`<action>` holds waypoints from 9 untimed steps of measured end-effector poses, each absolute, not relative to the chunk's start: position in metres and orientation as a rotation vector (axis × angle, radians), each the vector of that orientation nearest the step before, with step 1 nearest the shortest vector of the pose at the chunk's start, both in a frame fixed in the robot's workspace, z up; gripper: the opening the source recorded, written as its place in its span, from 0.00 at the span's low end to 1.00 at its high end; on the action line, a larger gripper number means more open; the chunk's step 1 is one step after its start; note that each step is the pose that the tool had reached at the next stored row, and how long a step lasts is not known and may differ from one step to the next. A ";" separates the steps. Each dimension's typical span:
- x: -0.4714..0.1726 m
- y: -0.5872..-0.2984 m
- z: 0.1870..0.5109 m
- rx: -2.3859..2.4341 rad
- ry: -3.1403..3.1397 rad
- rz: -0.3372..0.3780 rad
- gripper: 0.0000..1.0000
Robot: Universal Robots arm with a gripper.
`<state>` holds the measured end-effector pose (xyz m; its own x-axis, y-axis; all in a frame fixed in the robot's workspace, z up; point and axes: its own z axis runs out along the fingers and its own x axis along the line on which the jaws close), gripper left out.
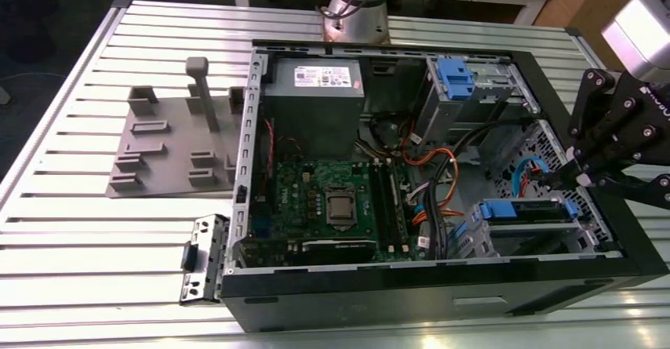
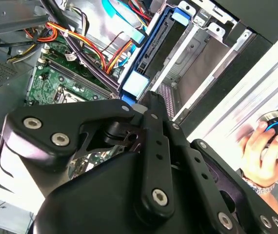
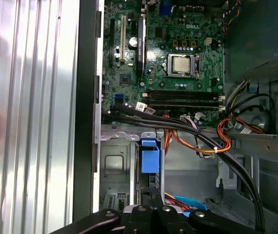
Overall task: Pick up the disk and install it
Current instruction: 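Insert the disk into the insertion slot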
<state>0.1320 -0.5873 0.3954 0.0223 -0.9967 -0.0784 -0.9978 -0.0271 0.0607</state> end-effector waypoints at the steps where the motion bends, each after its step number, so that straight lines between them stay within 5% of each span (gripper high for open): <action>1: 0.132 -0.587 0.395 -2.238 2.183 0.154 0.10; 9: 0.145 -0.587 0.391 -2.240 2.185 0.159 0.10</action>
<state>0.1446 -0.5869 0.3915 0.0219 -0.9967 -0.0784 -0.9975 -0.0270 0.0646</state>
